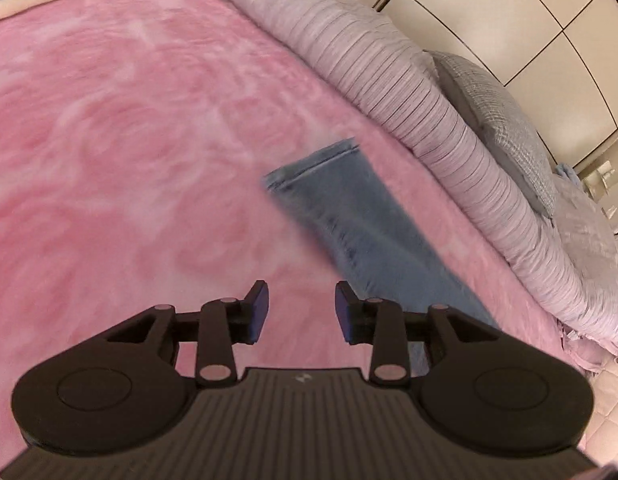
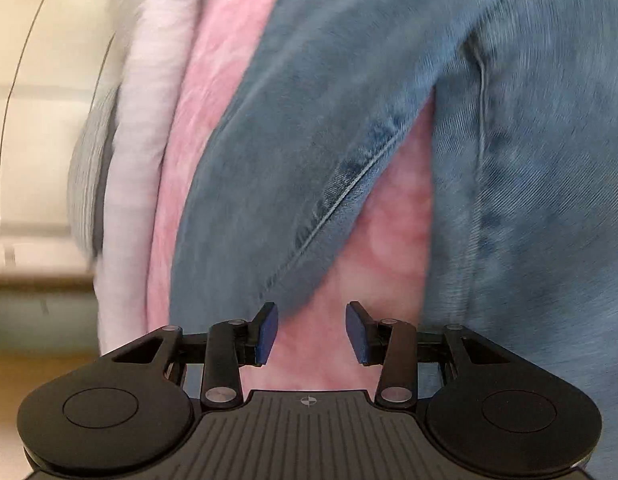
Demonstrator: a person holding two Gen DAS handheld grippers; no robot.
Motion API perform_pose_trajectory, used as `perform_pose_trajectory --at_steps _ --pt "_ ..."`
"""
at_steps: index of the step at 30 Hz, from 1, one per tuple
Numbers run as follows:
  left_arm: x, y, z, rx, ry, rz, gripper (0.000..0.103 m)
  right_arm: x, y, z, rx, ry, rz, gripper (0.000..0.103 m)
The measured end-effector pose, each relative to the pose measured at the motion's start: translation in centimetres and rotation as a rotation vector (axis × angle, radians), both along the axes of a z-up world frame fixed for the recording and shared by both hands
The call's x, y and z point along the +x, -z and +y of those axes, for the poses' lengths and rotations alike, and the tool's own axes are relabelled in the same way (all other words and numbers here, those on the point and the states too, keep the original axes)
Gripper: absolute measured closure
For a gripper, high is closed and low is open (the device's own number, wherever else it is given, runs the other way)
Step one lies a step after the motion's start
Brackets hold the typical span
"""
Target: Fold clothes
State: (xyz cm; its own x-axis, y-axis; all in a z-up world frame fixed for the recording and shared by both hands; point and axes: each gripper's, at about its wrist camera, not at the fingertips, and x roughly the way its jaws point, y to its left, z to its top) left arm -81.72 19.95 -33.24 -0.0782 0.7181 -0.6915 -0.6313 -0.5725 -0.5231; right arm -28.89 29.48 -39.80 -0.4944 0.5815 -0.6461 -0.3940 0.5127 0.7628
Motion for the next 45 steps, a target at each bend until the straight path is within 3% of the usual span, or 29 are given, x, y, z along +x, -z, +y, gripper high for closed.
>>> perform_pose_trajectory --at_steps 3,7,9,10,11,12,13,16,19,21,24,26,29,32,34,36,37,38,41,43,45 --pt "-1.3 1.3 2.6 0.016 -0.051 -0.053 0.071 0.0 1.4 0.9 -0.014 0.104 0.039 0.062" --pt "-2.9 2.9 4.8 0.033 -0.143 -0.128 0.070 -0.1 2.1 1.7 -0.012 0.156 0.051 0.062" --pt "-3.5 3.7 5.9 0.033 -0.163 -0.144 0.070 -0.1 2.1 2.4 -0.020 0.144 0.030 0.078" --pt "-3.7 4.3 6.6 0.032 -0.158 -0.151 0.072 -0.2 2.0 2.8 -0.026 0.128 0.010 0.096" --pt "-3.8 4.6 7.3 0.034 -0.142 -0.150 0.077 -0.4 1.9 3.2 -0.027 0.106 -0.008 0.098" --pt "-3.9 4.6 8.0 0.030 -0.117 -0.121 0.099 -0.5 1.7 3.5 -0.029 0.084 -0.027 0.099" --pt "-3.7 4.0 8.9 0.025 -0.074 -0.037 0.102 -0.7 1.4 3.8 -0.026 0.060 -0.045 0.099" --pt "-1.8 0.8 10.2 0.111 0.131 0.289 0.102 -0.8 -1.0 3.8 0.030 -0.038 -0.083 0.100" --pt "-1.7 1.1 10.7 0.054 0.246 0.416 0.096 -1.7 -1.3 3.7 -0.010 -0.155 -0.148 0.098" --pt "-2.7 3.9 11.3 -0.127 0.268 0.357 0.088 -2.2 -0.3 4.2 -0.086 -0.237 -0.203 0.094" --pt "-2.6 3.3 10.4 -0.145 0.245 0.395 0.083 -3.1 -1.3 5.1 -0.083 -0.342 -0.279 0.083" --pt "-2.3 1.9 9.2 -0.164 0.108 0.444 0.086 -3.8 -2.7 6.1 -0.061 -0.459 -0.358 0.078" --pt "-2.1 0.2 7.3 -0.113 -0.047 0.356 0.087 -5.0 -5.0 6.3 0.040 -0.589 -0.502 0.078" --pt "2.1 0.6 9.2 -0.086 0.191 0.321 0.087 -5.5 -5.5 6.6 0.118 -0.635 -0.670 0.077" --pt "5.3 1.0 11.1 -0.051 0.354 0.315 0.087 -6.1 -4.9 7.5 0.110 -0.664 -0.749 0.078" --pt "7.0 1.5 12.6 -0.036 0.415 0.269 0.086 -6.9 -5.6 6.8 0.104 -0.700 -0.724 0.077" --pt "7.8 1.7 13.2 -0.029 0.436 0.242 0.087 -7.1 -5.8 6.6 0.111 -0.741 -0.650 0.077" --pt "7.8 1.9 13.4 -0.025 0.421 0.200 0.087 -7.3 -5.9 6.4 0.113 -0.780 -0.584 0.077" --pt "7.2 2.1 13.8 -0.027 0.373 0.147 0.084 -7.9 -5.6 5.1 0.073 -0.864 -0.524 0.077" --pt "7.0 2.0 14.4 -0.015 0.394 0.166 0.083 -7.1 -6.3 4.8 0.143 -0.798 -0.534 0.077" --pt "7.3 2.0 15.4 0.004 0.456 0.191 0.083 -5.7 -6.5 5.7 0.182 -0.629 -0.556 0.077"
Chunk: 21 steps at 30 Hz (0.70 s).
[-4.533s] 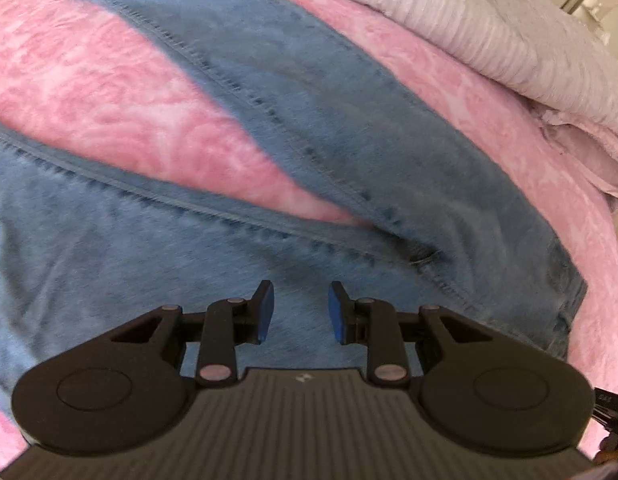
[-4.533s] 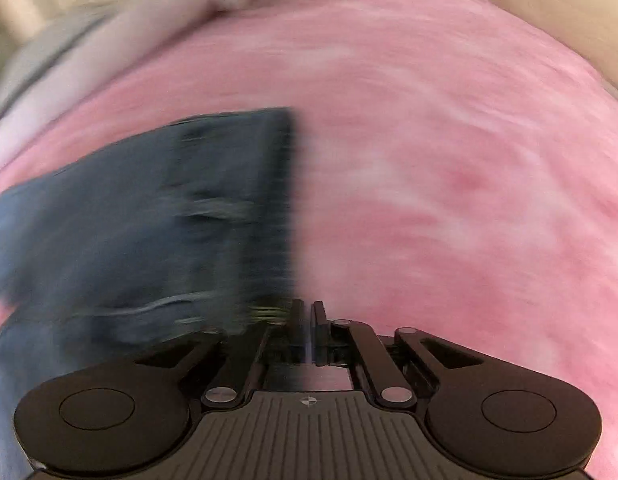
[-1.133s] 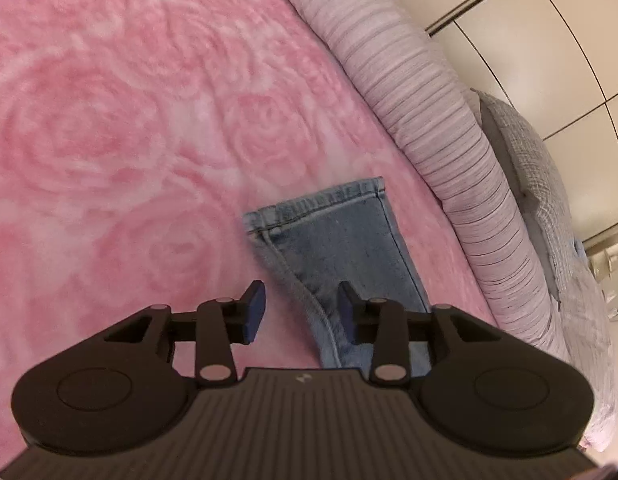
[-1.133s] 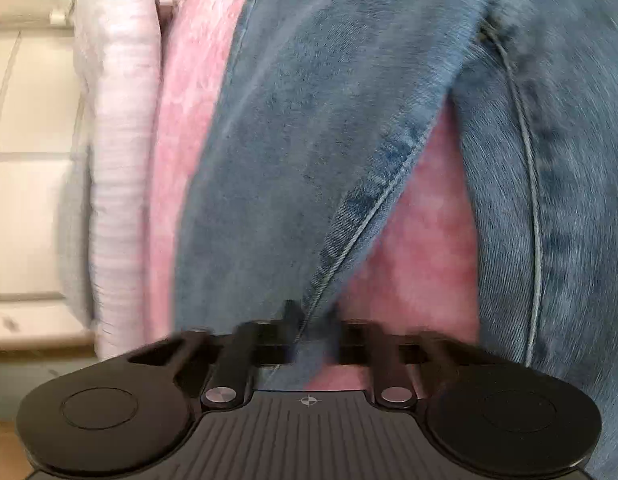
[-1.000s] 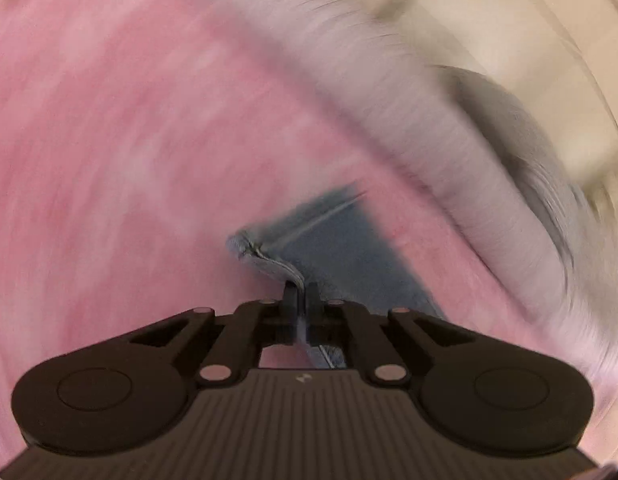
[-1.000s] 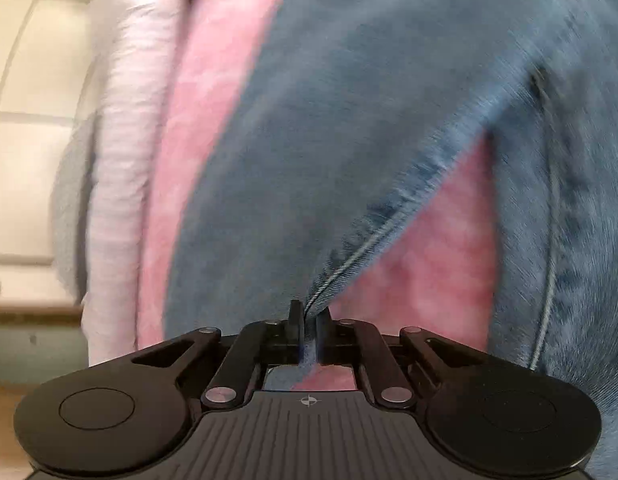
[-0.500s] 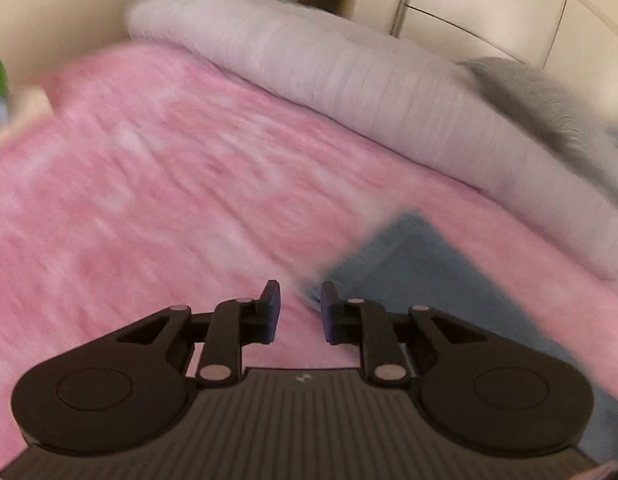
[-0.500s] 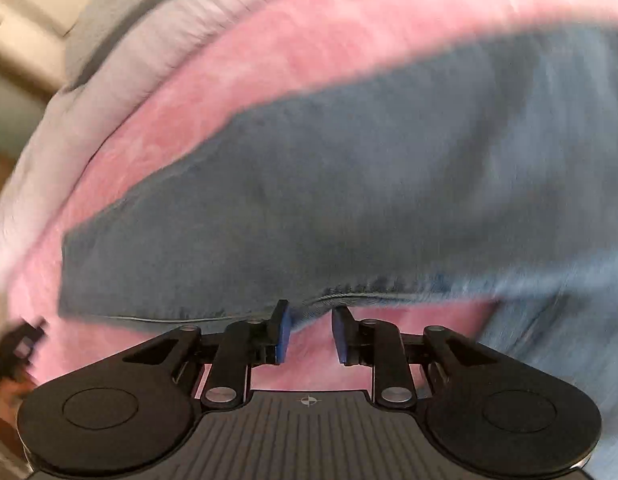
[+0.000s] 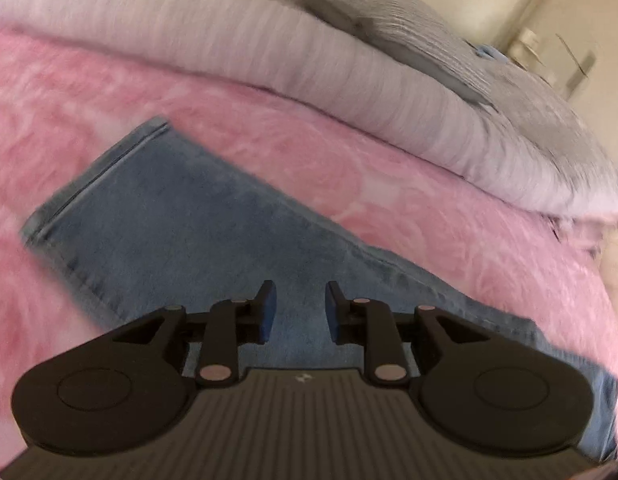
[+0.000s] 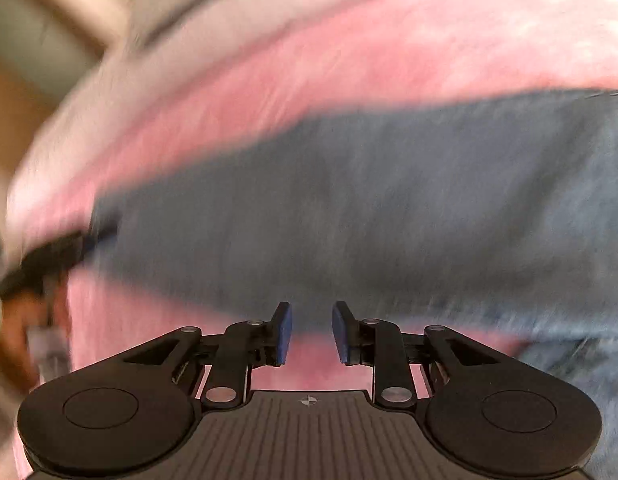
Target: Fold clothes
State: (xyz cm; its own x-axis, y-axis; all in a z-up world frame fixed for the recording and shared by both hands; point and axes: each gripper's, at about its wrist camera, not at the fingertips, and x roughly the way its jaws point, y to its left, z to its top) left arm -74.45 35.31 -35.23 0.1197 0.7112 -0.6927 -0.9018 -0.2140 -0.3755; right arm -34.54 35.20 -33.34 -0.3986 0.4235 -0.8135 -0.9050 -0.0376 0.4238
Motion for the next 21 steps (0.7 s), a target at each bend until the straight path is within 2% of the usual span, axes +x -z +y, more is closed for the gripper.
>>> perform_pose_trajectory --at_steps 2,3,5,7,9,10,12,14,15,18,19,20,21 --pt "0.9 0.5 1.2 0.003 0.084 0.020 0.083 1.5 0.7 1.3 0.043 0.211 -0.089 0.077" --pt "1.4 0.9 1.4 -0.003 0.118 0.048 0.083 1.9 1.6 2.2 0.058 0.288 -0.164 0.077" --pt "2.4 1.6 1.4 0.000 0.151 0.141 0.083 0.9 3.5 4.1 0.099 0.293 -0.281 0.077" --pt "2.3 2.3 1.4 0.005 0.137 0.233 0.085 -0.3 5.4 6.0 0.144 0.290 -0.400 0.077" --pt "1.1 2.6 1.2 0.018 0.089 0.270 0.089 -4.2 6.1 6.5 0.251 0.191 -0.549 0.077" --pt "0.0 2.6 1.1 0.012 0.035 0.271 0.091 -6.2 6.3 6.8 0.294 0.121 -0.586 0.078" --pt "-2.4 2.6 1.0 0.000 -0.074 0.274 0.097 -8.3 6.4 7.3 0.330 0.006 -0.517 0.078" --pt "-4.7 2.6 0.8 -0.015 -0.184 0.278 0.097 -10.3 6.5 7.7 0.365 -0.103 -0.459 0.078" --pt "-5.7 2.5 0.5 -0.033 -0.250 0.293 0.096 -10.8 6.4 7.6 0.374 -0.122 -0.477 0.078" --pt "-8.5 1.6 -1.1 -0.052 -0.405 0.279 0.098 -9.6 5.0 6.4 0.395 -0.167 -0.345 0.078" --pt "-9.2 1.2 -1.6 -0.051 -0.441 0.268 0.096 -9.3 4.2 5.5 0.397 -0.144 -0.310 0.077" --pt "-9.0 0.7 -1.8 -0.034 -0.425 0.257 0.091 -8.9 3.7 4.7 0.392 -0.120 -0.281 0.077" --pt "-8.4 0.2 -2.1 -0.004 -0.367 0.225 0.091 -8.7 3.8 4.1 0.358 -0.097 -0.278 0.077"
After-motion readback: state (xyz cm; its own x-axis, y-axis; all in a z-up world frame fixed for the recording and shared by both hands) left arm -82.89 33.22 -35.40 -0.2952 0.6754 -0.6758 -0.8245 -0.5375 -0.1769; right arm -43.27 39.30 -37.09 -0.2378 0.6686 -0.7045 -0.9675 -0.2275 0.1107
